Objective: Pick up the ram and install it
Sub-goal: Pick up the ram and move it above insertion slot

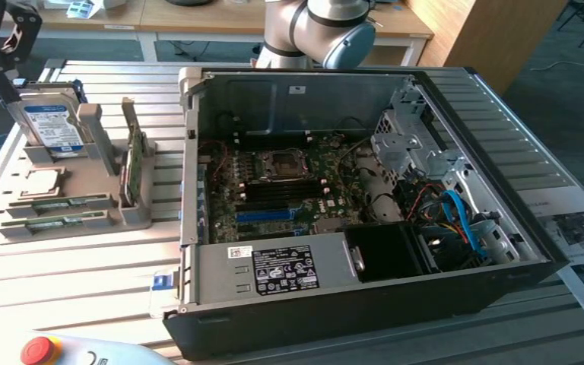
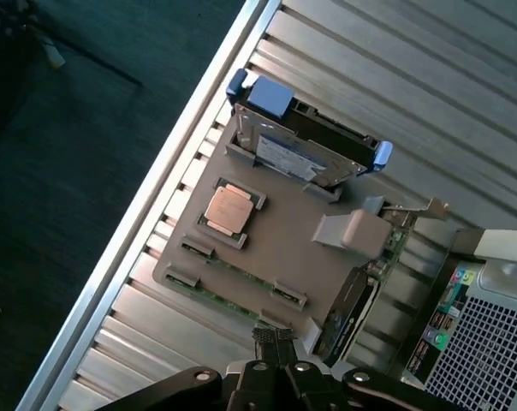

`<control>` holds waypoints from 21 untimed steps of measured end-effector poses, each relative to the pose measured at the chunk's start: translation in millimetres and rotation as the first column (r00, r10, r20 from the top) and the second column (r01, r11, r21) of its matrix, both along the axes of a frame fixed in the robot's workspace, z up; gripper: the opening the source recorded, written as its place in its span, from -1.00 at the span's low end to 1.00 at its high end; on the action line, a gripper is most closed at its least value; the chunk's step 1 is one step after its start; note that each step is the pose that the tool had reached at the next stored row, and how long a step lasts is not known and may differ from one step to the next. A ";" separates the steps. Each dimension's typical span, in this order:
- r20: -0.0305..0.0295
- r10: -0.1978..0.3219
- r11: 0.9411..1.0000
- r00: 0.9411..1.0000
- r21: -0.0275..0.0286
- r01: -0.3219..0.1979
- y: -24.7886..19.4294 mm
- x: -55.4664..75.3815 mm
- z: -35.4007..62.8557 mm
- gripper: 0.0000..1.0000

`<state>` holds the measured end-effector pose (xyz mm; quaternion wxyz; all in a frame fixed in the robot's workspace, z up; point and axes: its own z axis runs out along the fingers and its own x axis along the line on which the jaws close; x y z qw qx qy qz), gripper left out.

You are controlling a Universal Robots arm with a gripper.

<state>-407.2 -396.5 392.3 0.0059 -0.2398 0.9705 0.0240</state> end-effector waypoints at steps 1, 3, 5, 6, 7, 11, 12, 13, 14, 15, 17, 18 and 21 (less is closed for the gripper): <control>0.000 0.018 1.000 1.000 0.000 -0.018 0.0 0.0 0.0 -0.80; 0.000 0.055 0.998 0.998 0.000 -0.055 0.0 0.0 0.0 -0.80; 0.000 0.091 0.996 0.996 -0.001 -0.091 0.0 0.0 0.0 -0.80; 0.000 0.109 0.994 0.994 -0.001 -0.109 0.0 0.0 0.0 -0.80; 0.000 0.127 0.992 0.992 -0.001 -0.127 0.0 0.0 0.0 -0.80; 0.000 0.199 0.980 0.980 -0.003 -0.199 0.0 0.0 0.0 -0.80; 0.000 0.217 0.976 0.976 -0.003 -0.217 0.0 0.0 -0.1 -0.80; 0.000 0.234 0.972 0.972 -0.003 -0.234 0.0 0.0 -0.1 -0.80; -0.001 0.252 0.968 0.968 -0.004 -0.252 0.0 0.0 0.0 -0.80; -0.001 0.269 0.963 0.963 -0.004 -0.269 0.0 0.0 0.0 -0.80; -0.001 0.305 0.952 0.952 -0.005 -0.305 -0.1 0.1 0.0 -0.80; -0.001 0.322 0.947 0.947 -0.006 -0.322 -0.1 0.1 0.0 -0.80; -0.002 0.372 0.928 0.928 -0.007 -0.372 0.0 0.0 0.0 -0.80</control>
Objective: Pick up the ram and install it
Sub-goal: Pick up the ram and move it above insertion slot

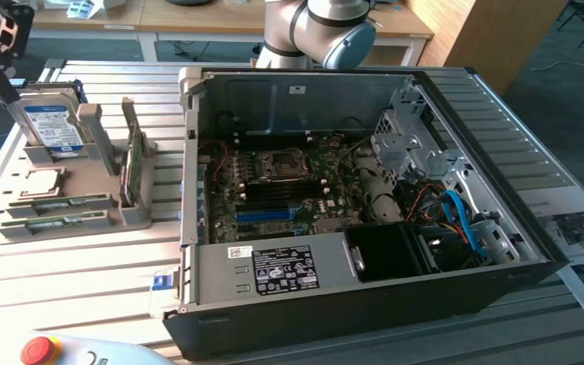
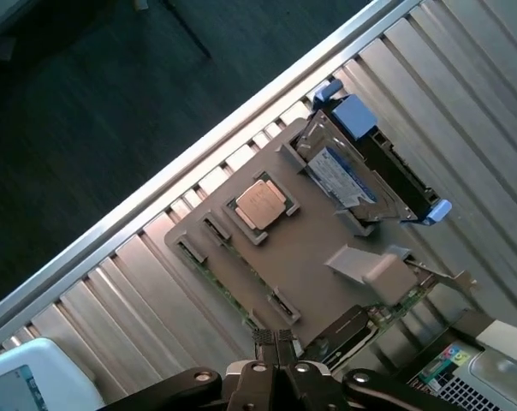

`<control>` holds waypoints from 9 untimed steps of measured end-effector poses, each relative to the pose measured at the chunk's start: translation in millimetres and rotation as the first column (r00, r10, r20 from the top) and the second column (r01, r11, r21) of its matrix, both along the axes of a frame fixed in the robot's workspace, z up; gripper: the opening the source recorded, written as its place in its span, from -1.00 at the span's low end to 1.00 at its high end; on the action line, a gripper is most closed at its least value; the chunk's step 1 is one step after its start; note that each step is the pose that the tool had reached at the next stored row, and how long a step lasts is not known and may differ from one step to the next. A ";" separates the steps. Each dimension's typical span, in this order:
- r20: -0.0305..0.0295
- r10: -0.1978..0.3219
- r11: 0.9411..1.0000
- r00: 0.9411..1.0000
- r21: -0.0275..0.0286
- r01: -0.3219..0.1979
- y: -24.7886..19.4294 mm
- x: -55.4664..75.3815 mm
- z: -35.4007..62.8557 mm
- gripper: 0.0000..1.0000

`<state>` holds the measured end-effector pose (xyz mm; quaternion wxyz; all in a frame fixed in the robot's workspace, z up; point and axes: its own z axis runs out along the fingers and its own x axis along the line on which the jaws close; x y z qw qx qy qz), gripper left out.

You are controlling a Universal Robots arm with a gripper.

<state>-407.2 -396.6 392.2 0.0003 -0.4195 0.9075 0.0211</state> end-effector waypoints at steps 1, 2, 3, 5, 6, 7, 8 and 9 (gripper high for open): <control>0.000 0.018 1.000 1.000 -0.001 -0.018 0.0 0.0 0.0 -0.80; 0.000 0.036 0.999 0.999 -0.001 -0.036 0.0 0.0 0.0 -0.80; 0.000 0.056 0.998 0.998 -0.002 -0.056 0.0 0.0 0.0 -0.80; 0.000 0.091 0.996 0.996 -0.003 -0.091 0.0 0.0 0.0 -0.80; 0.000 0.109 0.994 0.994 -0.004 -0.109 0.0 0.0 0.0 -0.80; 0.000 0.127 0.992 0.992 -0.004 -0.127 0.0 0.0 0.0 -0.80; 0.000 0.145 0.989 0.989 -0.005 -0.145 0.0 0.0 0.0 -0.80; -0.001 0.164 0.986 0.986 -0.006 -0.164 0.0 0.0 0.0 -0.80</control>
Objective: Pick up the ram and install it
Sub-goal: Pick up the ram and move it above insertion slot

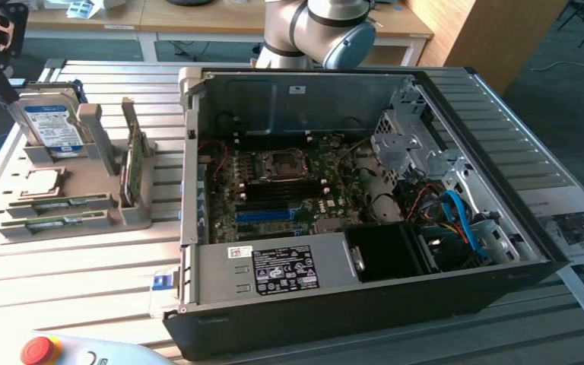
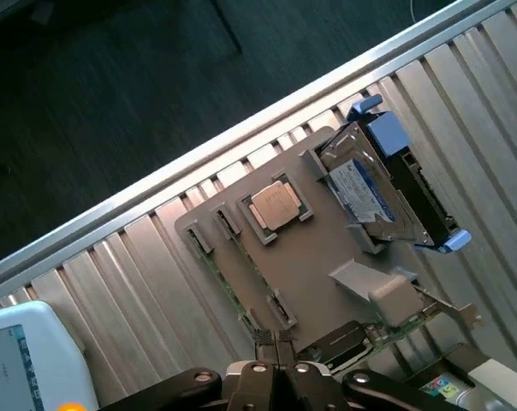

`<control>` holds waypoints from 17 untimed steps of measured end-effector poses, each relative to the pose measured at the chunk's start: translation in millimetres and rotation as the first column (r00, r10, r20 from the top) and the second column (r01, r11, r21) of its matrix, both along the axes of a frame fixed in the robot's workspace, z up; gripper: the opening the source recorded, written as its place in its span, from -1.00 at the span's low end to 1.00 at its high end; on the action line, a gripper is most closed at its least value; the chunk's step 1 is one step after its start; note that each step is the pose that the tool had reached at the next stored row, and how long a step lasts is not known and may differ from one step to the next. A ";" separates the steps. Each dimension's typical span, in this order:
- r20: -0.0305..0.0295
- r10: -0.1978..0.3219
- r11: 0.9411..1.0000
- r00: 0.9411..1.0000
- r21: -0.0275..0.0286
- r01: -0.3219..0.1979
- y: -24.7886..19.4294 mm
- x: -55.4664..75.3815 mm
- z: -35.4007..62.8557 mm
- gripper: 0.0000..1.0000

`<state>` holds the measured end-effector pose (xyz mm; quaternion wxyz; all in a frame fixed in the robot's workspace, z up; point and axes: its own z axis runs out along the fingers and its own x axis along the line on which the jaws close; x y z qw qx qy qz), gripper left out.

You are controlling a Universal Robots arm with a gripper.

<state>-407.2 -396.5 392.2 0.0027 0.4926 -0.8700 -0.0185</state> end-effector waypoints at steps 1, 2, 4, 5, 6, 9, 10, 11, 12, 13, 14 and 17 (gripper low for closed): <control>0.000 0.018 1.000 1.000 -0.001 -0.018 0.0 0.0 0.0 -0.80; 0.000 0.036 0.999 0.999 -0.001 -0.036 0.0 0.0 0.0 -0.80; 0.000 0.072 0.997 0.997 -0.003 -0.072 0.0 0.0 0.0 -0.80; 0.000 0.090 0.996 0.996 -0.003 -0.090 0.0 0.0 0.0 -0.80; 0.000 0.108 0.994 0.994 -0.004 -0.108 0.0 0.0 0.0 -0.80; 0.000 0.163 0.987 0.987 -0.006 -0.163 0.0 0.0 0.0 -0.80; -0.001 0.181 0.984 0.984 -0.007 -0.181 0.0 0.0 0.0 -0.80; -0.001 0.198 0.980 0.980 -0.008 -0.198 0.0 0.0 0.0 -0.80; -0.001 0.216 0.976 0.976 -0.008 -0.216 0.0 0.0 -0.1 -0.80; -0.001 0.234 0.972 0.972 -0.009 -0.234 0.0 0.0 0.0 -0.80; -0.001 0.252 0.968 0.968 -0.010 -0.252 0.0 0.0 0.0 -0.80; -0.002 0.304 0.953 0.953 -0.012 -0.304 0.0 0.0 0.0 -0.80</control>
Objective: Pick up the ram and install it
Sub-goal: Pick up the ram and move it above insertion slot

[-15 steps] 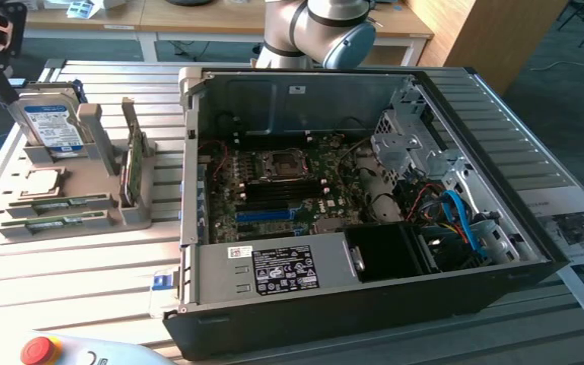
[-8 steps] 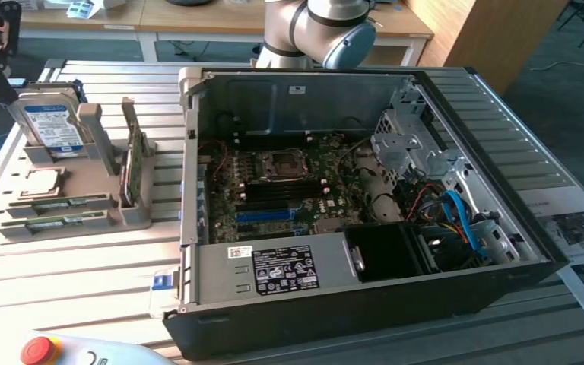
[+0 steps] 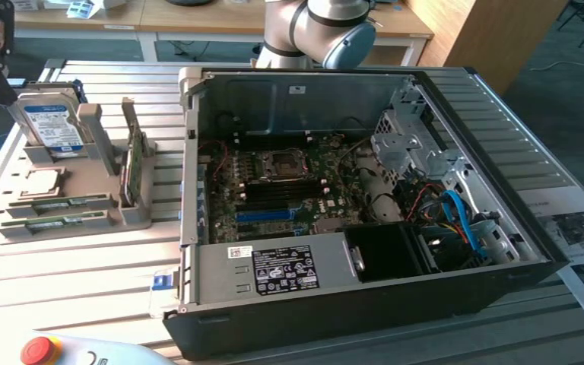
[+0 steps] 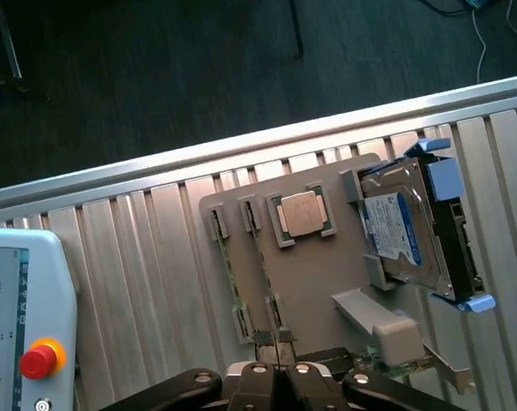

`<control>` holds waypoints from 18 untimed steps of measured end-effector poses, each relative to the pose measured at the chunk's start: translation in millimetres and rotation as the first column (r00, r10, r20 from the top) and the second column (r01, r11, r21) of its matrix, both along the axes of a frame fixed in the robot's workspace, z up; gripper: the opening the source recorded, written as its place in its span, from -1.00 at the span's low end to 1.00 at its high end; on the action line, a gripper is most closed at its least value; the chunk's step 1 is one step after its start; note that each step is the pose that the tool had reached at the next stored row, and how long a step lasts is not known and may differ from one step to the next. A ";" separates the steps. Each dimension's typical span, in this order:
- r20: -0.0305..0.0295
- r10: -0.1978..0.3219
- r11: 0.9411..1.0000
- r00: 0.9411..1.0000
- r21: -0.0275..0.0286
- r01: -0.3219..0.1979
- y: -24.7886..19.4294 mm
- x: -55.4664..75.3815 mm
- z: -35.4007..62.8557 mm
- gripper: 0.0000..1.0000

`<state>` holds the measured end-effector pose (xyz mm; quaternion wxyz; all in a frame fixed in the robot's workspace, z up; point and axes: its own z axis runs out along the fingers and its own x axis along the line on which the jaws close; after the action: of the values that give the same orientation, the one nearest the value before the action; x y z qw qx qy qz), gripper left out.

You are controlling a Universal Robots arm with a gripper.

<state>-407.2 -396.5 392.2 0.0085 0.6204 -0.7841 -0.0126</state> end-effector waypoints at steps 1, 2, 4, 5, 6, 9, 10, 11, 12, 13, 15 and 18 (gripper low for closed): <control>0.000 0.018 1.000 1.000 -0.001 -0.018 0.0 0.0 0.0 -0.80; 0.000 0.036 0.999 0.999 -0.001 -0.036 0.0 0.0 -0.1 -0.80; 0.000 0.074 0.997 0.997 -0.003 -0.074 0.0 0.0 -0.1 -0.80; 0.000 0.091 0.996 0.996 -0.004 -0.091 0.0 0.0 -0.1 -0.80; 0.000 0.109 0.994 0.994 -0.005 -0.109 0.0 0.0 -0.1 -0.80; -0.001 0.164 0.986 0.987 -0.007 -0.164 0.0 0.0 -0.1 -0.80; -0.001 0.178 0.984 0.984 -0.008 -0.178 0.0 0.0 -0.1 -0.80; -0.001 0.190 0.982 0.982 -0.009 -0.190 0.0 0.0 -0.1 -0.80; -0.001 0.197 0.980 0.980 -0.009 -0.197 -0.1 0.0 -0.1 -0.80; -0.001 0.200 0.980 0.980 -0.009 -0.200 0.0 0.0 -0.1 -0.80; -0.001 0.200 0.980 0.980 -0.009 -0.200 0.0 0.0 -0.1 -0.80; -0.001 0.200 0.980 0.980 -0.009 -0.200 0.0 0.0 -0.1 -0.80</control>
<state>-407.2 -396.5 392.1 0.0124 0.6961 -0.7178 -0.0082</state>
